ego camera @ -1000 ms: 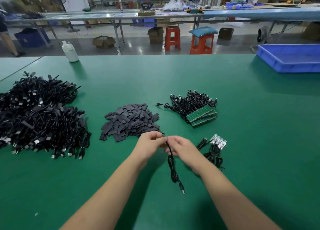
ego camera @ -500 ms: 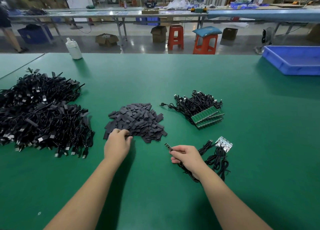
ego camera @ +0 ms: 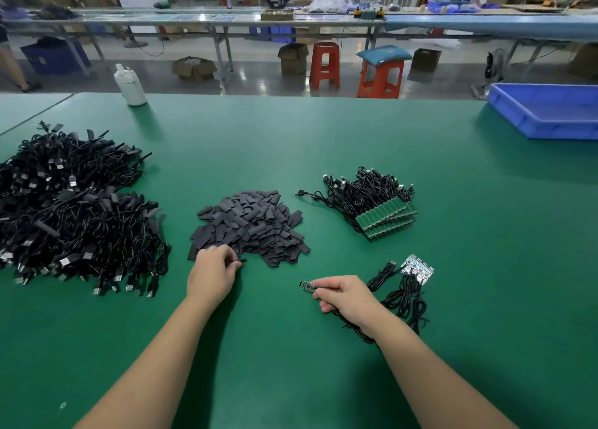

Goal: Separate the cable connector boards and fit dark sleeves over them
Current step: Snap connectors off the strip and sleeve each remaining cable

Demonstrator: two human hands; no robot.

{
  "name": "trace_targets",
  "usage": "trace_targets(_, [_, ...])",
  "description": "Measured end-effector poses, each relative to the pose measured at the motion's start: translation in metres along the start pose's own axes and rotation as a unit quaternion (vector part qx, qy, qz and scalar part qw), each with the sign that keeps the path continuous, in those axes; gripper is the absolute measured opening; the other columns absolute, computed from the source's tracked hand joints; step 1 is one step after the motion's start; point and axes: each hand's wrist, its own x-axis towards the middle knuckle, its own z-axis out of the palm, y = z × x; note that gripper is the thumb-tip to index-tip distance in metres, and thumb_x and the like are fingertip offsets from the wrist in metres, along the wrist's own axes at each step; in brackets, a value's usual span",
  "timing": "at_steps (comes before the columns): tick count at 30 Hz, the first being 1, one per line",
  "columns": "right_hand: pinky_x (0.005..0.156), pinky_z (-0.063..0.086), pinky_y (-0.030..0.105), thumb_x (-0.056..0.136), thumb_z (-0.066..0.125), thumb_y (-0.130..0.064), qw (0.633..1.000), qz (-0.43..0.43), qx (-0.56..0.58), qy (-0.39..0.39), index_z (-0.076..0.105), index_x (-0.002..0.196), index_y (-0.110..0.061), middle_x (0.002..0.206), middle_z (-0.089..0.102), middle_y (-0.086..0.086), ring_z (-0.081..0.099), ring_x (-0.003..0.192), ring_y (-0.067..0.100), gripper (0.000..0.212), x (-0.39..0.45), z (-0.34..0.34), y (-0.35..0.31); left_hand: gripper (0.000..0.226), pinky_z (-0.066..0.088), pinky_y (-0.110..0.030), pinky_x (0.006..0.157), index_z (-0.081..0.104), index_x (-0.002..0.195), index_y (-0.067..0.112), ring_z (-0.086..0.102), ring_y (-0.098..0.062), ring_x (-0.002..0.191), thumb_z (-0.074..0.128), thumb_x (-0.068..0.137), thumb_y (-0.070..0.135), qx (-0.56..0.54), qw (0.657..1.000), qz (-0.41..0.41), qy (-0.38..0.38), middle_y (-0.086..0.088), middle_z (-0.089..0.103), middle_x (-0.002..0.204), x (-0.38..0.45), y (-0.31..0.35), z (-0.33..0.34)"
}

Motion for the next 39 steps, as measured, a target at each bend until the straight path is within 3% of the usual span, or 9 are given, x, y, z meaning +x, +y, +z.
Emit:
trace_targets(4, [0.069, 0.053, 0.015, 0.094, 0.064, -0.008, 1.0, -0.005, -0.018, -0.001, 0.07, 0.117, -0.015, 0.093, 0.075, 0.003, 0.065, 0.067, 0.005, 0.025, 0.0, 0.0, 0.0, 0.016, 0.052, -0.026, 0.068, 0.059, 0.082, 0.033, 0.062, -0.007, 0.07, 0.066, 0.091, 0.022, -0.062, 0.986, 0.11, -0.108, 0.014, 0.067, 0.075, -0.019, 0.027, 0.005])
trace_targets(6, [0.069, 0.052, 0.014, 0.095, 0.062, -0.008, 1.0, -0.006, -0.028, -0.002, 0.069, 0.12, -0.013, 0.093, 0.073, 0.002, 0.064, 0.066, 0.004, 0.026, -0.001, 0.0, 0.0, 0.014, 0.051, -0.023, 0.077, 0.07, 0.094, 0.032, 0.064, -0.003, 0.08, 0.063, 0.093, 0.02, -0.037, 0.975, 0.171, -0.137, 0.018, 0.07, 0.086, -0.025, 0.036, 0.012])
trace_targets(8, [0.068, 0.051, 0.014, 0.097, 0.059, -0.008, 0.999, -0.009, -0.035, -0.002, 0.067, 0.122, -0.012, 0.092, 0.072, 0.002, 0.063, 0.065, 0.004, 0.027, -0.001, 0.0, 0.001, 0.017, 0.048, -0.028, 0.086, 0.071, 0.108, 0.024, 0.061, -0.014, 0.095, 0.059, 0.096, 0.022, 0.029, 0.965, 0.217, -0.146, 0.007, 0.066, 0.101, -0.028, 0.041, 0.019])
trace_targets(10, [0.068, 0.051, 0.013, 0.098, 0.057, -0.009, 0.999, -0.013, -0.044, 0.001, 0.066, 0.124, -0.012, 0.091, 0.071, 0.001, 0.063, 0.066, 0.004, 0.028, -0.002, 0.0, 0.001, 0.023, 0.047, -0.032, 0.087, 0.067, 0.117, 0.018, 0.058, -0.021, 0.098, 0.057, 0.097, 0.024, 0.078, 0.956, 0.235, -0.156, 0.0, 0.059, 0.104, -0.028, 0.039, 0.024])
trace_targets(16, [0.069, 0.052, 0.015, 0.101, 0.053, -0.016, 0.998, -0.011, -0.067, 0.007, 0.067, 0.123, -0.014, 0.086, 0.068, -0.002, 0.062, 0.065, 0.005, 0.026, -0.001, 0.002, 0.0, 0.022, 0.049, -0.032, 0.076, 0.064, 0.115, 0.022, 0.059, -0.021, 0.096, 0.054, 0.098, 0.032, 0.163, 0.948, 0.249, -0.115, 0.003, 0.056, 0.109, -0.031, 0.029, 0.017])
trace_targets(19, [0.069, 0.052, 0.016, 0.101, 0.054, -0.016, 0.997, -0.009, -0.071, 0.007, 0.067, 0.121, -0.013, 0.082, 0.067, -0.002, 0.062, 0.064, 0.006, 0.024, -0.001, 0.003, 0.0, 0.022, 0.05, -0.029, 0.076, 0.068, 0.115, 0.025, 0.059, -0.019, 0.102, 0.06, 0.095, 0.03, 0.099, 0.955, 0.273, -0.061, 0.006, 0.062, 0.113, -0.036, 0.031, 0.013])
trace_targets(23, [0.064, 0.05, 0.015, 0.101, 0.053, -0.016, 0.997, -0.009, -0.073, 0.01, 0.068, 0.118, -0.013, 0.078, 0.065, -0.001, 0.061, 0.061, 0.005, 0.023, -0.002, 0.003, -0.001, 0.018, 0.05, -0.027, 0.076, 0.074, 0.109, 0.021, 0.063, -0.017, 0.09, 0.065, 0.093, 0.023, -0.032, 0.958, 0.28, -0.049, 0.006, 0.069, 0.102, -0.047, 0.044, 0.013])
trace_targets(28, [0.065, 0.051, 0.016, 0.102, 0.052, -0.017, 0.997, -0.018, -0.073, 0.007, 0.068, 0.117, -0.013, 0.078, 0.064, -0.001, 0.061, 0.062, 0.005, 0.022, -0.004, 0.003, 0.0, 0.018, 0.05, -0.031, 0.078, 0.075, 0.108, 0.02, 0.062, -0.016, 0.09, 0.065, 0.094, 0.023, -0.062, 0.958, 0.277, -0.045, 0.004, 0.069, 0.099, -0.055, 0.054, 0.021])
trace_targets(39, [0.065, 0.05, 0.017, 0.102, 0.052, -0.017, 0.997, -0.019, -0.069, 0.008, 0.067, 0.119, -0.011, 0.075, 0.063, -0.001, 0.06, 0.061, 0.007, 0.024, -0.005, 0.001, -0.001, 0.023, 0.05, -0.025, 0.083, 0.073, 0.114, 0.017, 0.066, -0.015, 0.09, 0.068, 0.091, 0.021, -0.093, 0.96, 0.263, -0.026, 0.004, 0.072, 0.101, -0.057, 0.061, 0.024])
